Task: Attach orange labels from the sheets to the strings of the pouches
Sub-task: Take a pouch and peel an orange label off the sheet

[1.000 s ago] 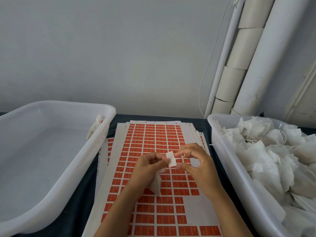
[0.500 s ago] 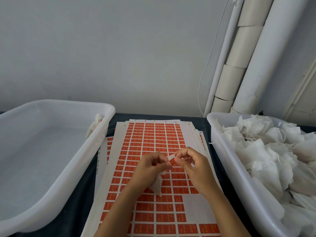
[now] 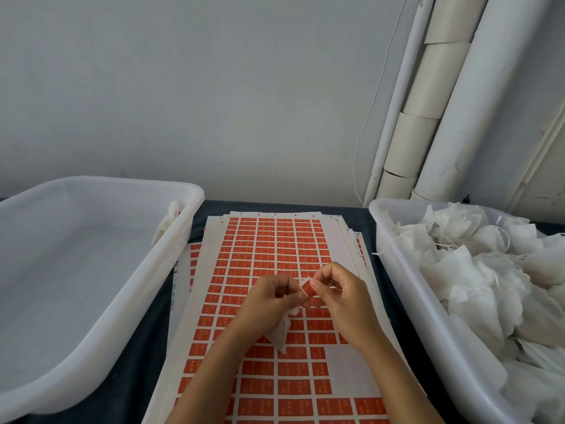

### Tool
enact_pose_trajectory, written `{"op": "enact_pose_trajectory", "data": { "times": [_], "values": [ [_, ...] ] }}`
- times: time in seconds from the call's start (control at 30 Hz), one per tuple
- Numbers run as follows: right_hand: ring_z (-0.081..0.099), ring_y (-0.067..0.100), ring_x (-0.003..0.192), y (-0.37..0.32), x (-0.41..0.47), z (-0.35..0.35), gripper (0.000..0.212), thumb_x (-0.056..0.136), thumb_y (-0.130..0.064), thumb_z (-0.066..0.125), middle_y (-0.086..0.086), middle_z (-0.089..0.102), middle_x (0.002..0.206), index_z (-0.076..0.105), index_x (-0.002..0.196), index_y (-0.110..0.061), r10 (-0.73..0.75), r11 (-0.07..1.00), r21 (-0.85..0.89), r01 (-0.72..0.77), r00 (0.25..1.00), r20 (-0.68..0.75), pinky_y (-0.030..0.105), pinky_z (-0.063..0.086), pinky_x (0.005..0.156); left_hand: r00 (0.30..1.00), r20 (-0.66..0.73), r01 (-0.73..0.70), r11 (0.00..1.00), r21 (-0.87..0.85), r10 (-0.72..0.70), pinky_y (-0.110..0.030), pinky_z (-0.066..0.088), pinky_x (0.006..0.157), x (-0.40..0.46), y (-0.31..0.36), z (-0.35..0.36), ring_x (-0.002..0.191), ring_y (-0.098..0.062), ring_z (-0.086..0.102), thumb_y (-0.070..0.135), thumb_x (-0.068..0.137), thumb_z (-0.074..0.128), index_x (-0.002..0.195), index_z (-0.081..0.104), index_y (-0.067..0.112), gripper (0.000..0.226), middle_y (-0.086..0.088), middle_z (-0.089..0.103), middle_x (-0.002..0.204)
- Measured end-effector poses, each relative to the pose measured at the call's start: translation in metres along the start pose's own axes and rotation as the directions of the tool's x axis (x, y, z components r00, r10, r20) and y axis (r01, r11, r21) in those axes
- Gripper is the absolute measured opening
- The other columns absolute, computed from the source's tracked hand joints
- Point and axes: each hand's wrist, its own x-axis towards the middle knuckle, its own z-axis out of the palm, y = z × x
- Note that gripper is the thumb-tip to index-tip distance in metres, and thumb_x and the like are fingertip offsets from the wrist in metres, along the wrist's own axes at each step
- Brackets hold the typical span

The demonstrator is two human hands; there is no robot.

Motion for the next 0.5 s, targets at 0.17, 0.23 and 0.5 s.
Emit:
{"op": "enact_pose_trajectory", "data": {
  "times": [0.17,0.23,0.5],
  "values": [
    [0.061,0.002,0.08,0.0017,0.0015,-0.0005,0.012,0.09,-0.027,0.058,-0.019,0.061,0.084,0.054,0.08,-0.031,0.035,0.999,0.011,-0.035,0.999,-0.025,0.007,0.047,0.07,1.0,-0.022,-0.013,1.0,-0.023,0.012,-0.005,0.046,0.063,-0.002,0.0006,0.0007,0.07,-0.001,0.065,0.02,0.092,0.058,0.078,0.069,0.023,0.018,0.012,0.072,0.074],
    [0.061,0.0,0.079,0.0018,0.0018,-0.0009,0.012,0.09,-0.027,0.058,-0.02,0.061,0.084,0.054,0.079,-0.031,0.048,0.999,0.023,-0.047,0.998,-0.033,0.005,0.046,0.066,0.999,-0.029,-0.022,0.999,-0.04,0.021,-0.004,0.045,0.062,-0.0029,0.0012,0.0011,0.071,0.0,0.066,0.021,0.094,0.055,0.081,0.068,0.023,0.018,0.013,0.072,0.076],
    [0.058,-0.002,0.081,0.0002,0.0017,-0.0021,0.013,0.09,-0.027,0.058,-0.02,0.06,0.083,0.054,0.079,-0.032,0.036,0.999,0.035,-0.035,0.999,-0.013,0.0,0.043,0.067,0.999,-0.045,-0.005,0.999,-0.045,0.003,-0.005,0.046,0.061,-0.0026,-0.0004,0.0033,0.068,-0.003,0.067,0.018,0.093,0.056,0.083,0.066,0.015,0.014,0.008,0.074,0.075]
  ]
}}
